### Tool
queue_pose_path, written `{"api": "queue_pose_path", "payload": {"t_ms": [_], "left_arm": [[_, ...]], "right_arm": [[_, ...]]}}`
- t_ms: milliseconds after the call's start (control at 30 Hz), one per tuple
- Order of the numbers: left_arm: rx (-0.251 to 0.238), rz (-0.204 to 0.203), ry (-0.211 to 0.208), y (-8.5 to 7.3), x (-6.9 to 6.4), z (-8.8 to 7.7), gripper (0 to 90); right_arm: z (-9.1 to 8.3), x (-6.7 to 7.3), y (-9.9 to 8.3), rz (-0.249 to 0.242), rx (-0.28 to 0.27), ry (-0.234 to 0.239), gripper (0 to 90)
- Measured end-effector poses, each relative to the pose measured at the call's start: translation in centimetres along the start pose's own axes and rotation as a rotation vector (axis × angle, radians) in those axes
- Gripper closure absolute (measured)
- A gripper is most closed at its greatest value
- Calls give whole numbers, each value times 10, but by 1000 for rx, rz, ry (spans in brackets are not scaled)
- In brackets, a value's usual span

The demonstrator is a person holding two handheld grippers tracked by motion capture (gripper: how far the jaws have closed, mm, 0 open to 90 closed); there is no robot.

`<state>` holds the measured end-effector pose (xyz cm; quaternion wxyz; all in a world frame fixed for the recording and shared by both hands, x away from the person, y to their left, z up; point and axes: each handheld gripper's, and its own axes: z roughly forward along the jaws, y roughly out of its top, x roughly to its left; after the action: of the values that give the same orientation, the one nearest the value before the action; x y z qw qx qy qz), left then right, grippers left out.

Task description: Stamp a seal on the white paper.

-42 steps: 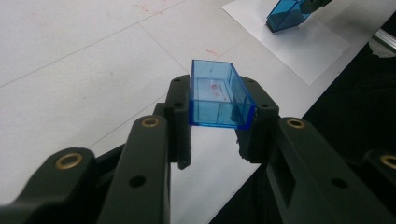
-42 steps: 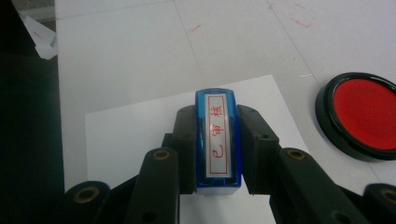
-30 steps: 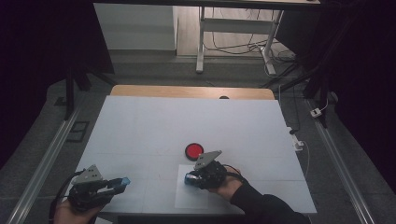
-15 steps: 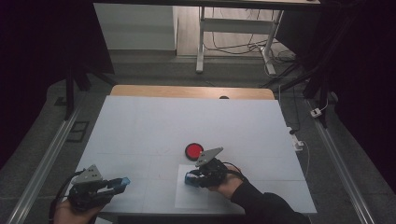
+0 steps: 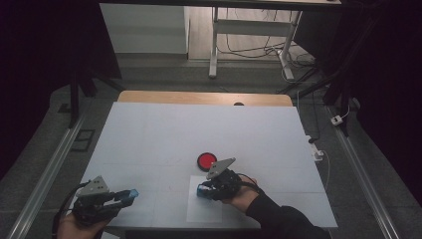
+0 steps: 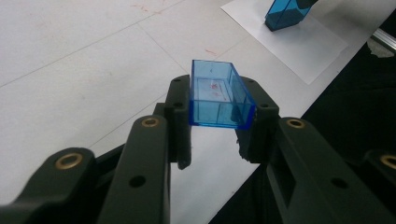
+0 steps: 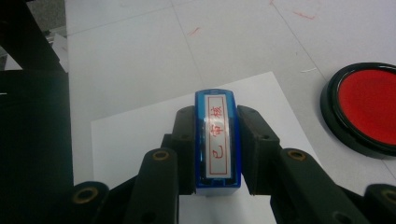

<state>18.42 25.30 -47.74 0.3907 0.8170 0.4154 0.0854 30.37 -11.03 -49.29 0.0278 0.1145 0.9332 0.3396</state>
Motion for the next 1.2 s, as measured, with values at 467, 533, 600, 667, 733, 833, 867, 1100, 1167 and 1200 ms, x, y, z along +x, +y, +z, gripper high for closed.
{"api": "queue_pose_path", "payload": {"t_ms": [467, 533, 600, 667, 733, 833, 867, 1100, 1167, 1200], "left_arm": [[0, 0, 0, 0, 0, 0, 683], [0, 0, 0, 0, 0, 0, 683], [0, 0, -1, 0, 0, 0, 683], [-1, 0, -1, 0, 0, 0, 683], [0, 1, -1, 0, 0, 0, 683], [0, 1, -1, 0, 0, 0, 683], [-1, 0, -1, 0, 0, 0, 683], [-1, 2, -4, 0, 0, 0, 683], [-1, 2, -4, 0, 0, 0, 683], [-1, 2, -4, 0, 0, 0, 683]], "right_arm": [[-9, -1, 3, 9, -44, -2, 700], [-12, -2, 3, 11, -53, -6, 700], [-14, -3, 4, 14, -58, -7, 700], [-17, -4, 5, 17, -67, -7, 700], [-19, -4, 5, 25, -74, -2, 700], [-22, -4, 6, 29, -83, 1, 700], [-22, -4, 7, 30, -83, 0, 700], [-31, -5, 10, 34, -107, -8, 700], [-34, -6, 10, 28, -112, -13, 700], [-36, -6, 11, 29, -119, -14, 700]]}}
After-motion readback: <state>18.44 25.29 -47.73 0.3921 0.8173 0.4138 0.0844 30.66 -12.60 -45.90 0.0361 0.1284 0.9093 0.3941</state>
